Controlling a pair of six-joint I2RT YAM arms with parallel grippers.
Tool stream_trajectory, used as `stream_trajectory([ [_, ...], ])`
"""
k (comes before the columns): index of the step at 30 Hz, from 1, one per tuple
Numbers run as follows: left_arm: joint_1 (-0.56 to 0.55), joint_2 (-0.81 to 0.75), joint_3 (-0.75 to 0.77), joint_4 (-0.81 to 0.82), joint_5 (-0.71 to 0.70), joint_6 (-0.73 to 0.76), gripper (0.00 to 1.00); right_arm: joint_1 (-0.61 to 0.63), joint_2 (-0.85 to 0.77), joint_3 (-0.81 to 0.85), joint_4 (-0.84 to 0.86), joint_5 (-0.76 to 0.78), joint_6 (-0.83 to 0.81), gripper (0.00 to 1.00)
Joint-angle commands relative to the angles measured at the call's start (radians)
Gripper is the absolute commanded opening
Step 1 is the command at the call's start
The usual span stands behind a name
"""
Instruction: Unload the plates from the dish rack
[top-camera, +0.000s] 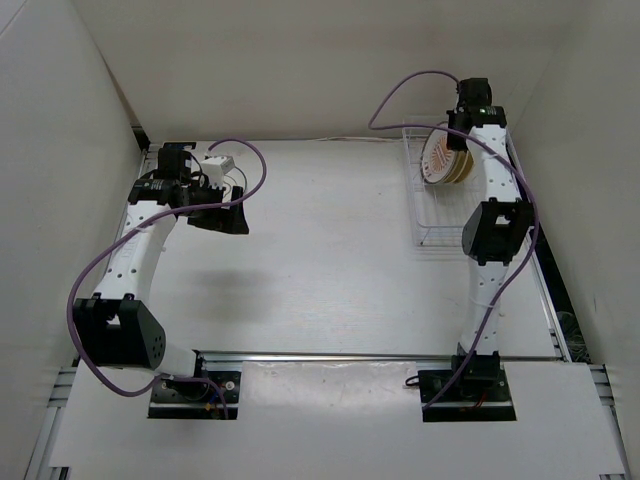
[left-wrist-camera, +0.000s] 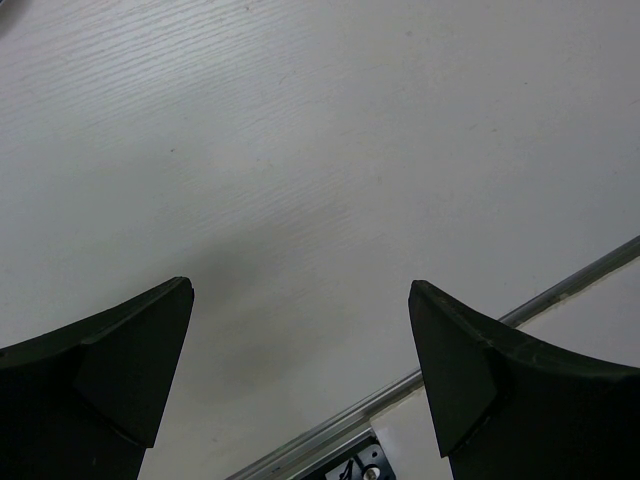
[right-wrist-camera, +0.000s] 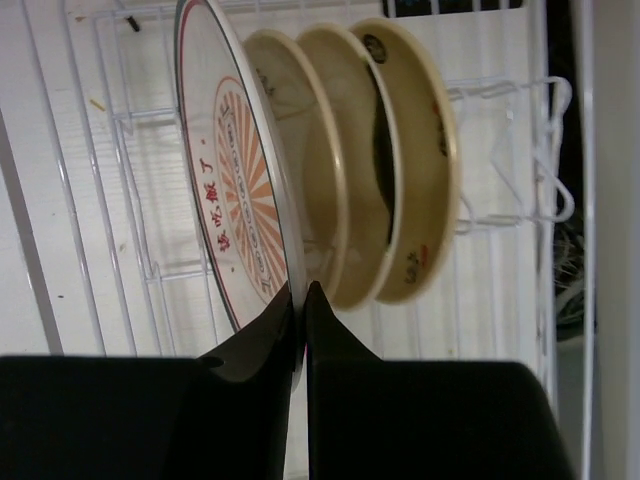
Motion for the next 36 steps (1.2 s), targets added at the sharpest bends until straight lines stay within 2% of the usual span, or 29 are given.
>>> stream_trajectory([
  [1, 0.001, -0.009, 0.011, 0.01, 0.029, 0.009, 1.0, 0.037, -0.165, 0.025, 0.024, 0.172, 0.043, 0.0],
  [10, 0.001, -0.059, 0.001, 0.019, 0.047, 0.0, 1.0, 0.068, -0.361, -0.094, 0.068, 0.445, 0.04, 0.0],
  [11, 0.001, -0.059, -0.009, 0.019, 0.047, -0.036, 1.0, 0.068, -0.401, -0.113, 0.068, 0.476, 0.028, 0.0],
  [14, 0.001, -0.07, -0.009, 0.059, 0.008, -0.106, 1.0, 0.079, -0.499, -0.209, 0.068, 0.437, 0.04, 0.0],
  [17, 0.001, -0.07, 0.016, 0.07, 0.037, -0.189, 1.0, 0.067, -0.607, -0.352, -0.011, 0.013, 0.087, 0.0],
  [18, 0.001, -0.056, 0.025, 0.079, 0.108, -0.224, 1.0, 0.067, -0.631, -0.396, -0.034, -0.154, 0.105, 0.0],
  [19, 0.001, -0.037, 0.025, 0.079, 0.156, -0.242, 1.0, 0.067, -0.678, -0.515, -0.047, -0.438, 0.122, 0.0],
  [22, 0.001, 0.022, 0.002, 0.103, 0.361, -0.313, 1.0, 0.099, -0.746, -0.712, -0.057, -0.723, 0.133, 0.0],
  [24, 0.001, 0.054, -0.013, 0.119, 0.499, -0.35, 1.0, 0.148, -0.755, -0.767, -0.068, -0.905, 0.084, 0.0],
  [27, 0.001, 0.126, -0.044, 0.151, 0.662, -0.386, 1.0, 0.198, -0.743, -0.829, -0.082, -1.047, 0.04, 0.0],
  [28, 0.001, 0.158, -0.053, 0.178, 0.776, -0.414, 1.0, 0.22, -0.722, -0.829, -0.094, -1.102, 0.029, 0.0],
  [31, 0.001, 0.195, -0.052, 0.192, 0.911, -0.428, 1.0, 0.243, -0.668, -0.802, -0.094, -1.134, 0.02, 0.0],
  [36, 0.001, 0.263, -0.033, 0.202, 0.979, -0.428, 0.98, 0.307, -0.568, -0.682, -0.103, -1.17, 0.011, 0.0],
])
